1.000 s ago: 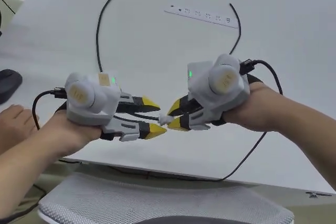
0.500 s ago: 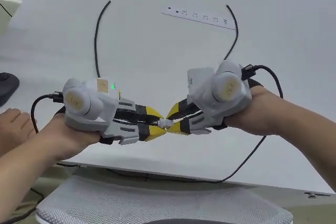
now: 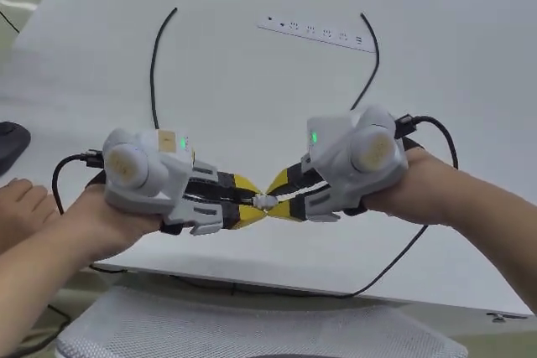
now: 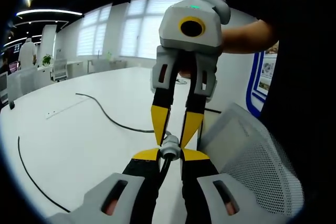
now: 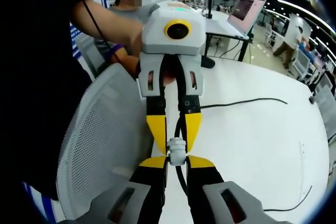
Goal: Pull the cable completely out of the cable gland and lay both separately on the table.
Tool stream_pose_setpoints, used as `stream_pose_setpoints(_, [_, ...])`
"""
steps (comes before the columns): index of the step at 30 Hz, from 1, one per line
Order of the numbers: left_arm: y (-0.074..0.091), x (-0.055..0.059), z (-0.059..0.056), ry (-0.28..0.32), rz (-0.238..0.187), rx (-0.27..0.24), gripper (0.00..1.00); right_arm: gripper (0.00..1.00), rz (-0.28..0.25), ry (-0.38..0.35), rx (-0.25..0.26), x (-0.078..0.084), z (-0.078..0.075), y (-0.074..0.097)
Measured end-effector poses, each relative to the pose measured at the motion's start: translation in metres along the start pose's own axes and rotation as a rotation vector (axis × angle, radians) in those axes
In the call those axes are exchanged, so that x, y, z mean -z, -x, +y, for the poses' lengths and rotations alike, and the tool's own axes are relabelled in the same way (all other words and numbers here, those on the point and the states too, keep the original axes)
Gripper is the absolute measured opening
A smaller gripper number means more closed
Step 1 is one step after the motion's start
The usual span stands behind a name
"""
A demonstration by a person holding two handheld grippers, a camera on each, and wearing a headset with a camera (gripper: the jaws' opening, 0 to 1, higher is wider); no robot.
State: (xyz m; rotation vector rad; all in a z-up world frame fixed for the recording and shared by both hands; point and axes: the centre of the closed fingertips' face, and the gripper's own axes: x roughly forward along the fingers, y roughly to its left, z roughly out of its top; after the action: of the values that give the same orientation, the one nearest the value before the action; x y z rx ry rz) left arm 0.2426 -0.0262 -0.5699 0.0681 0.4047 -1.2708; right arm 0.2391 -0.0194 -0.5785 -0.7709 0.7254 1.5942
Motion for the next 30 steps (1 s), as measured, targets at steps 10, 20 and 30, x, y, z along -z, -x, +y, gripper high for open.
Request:
stream_pose_setpoints(10, [0.005, -0.015, -0.002, -0.043, -0.014, 0.01, 0.15, 0.19, -0.304, -0.498, -0.189, -0.013, -0.009, 0.025])
stream_pose_setpoints(20, [0.007, -0.028, -0.006, -0.11, -0.02, 0.026, 0.15, 0.08, -0.472, -0.809, -0.463, -0.019, -0.007, 0.036])
stream_pose_setpoints(30, [0.002, -0.03, -0.008, -0.133, -0.012, 0.041, 0.15, 0.09, -0.472, -0.874, -0.578, -0.022, 0.002, 0.034])
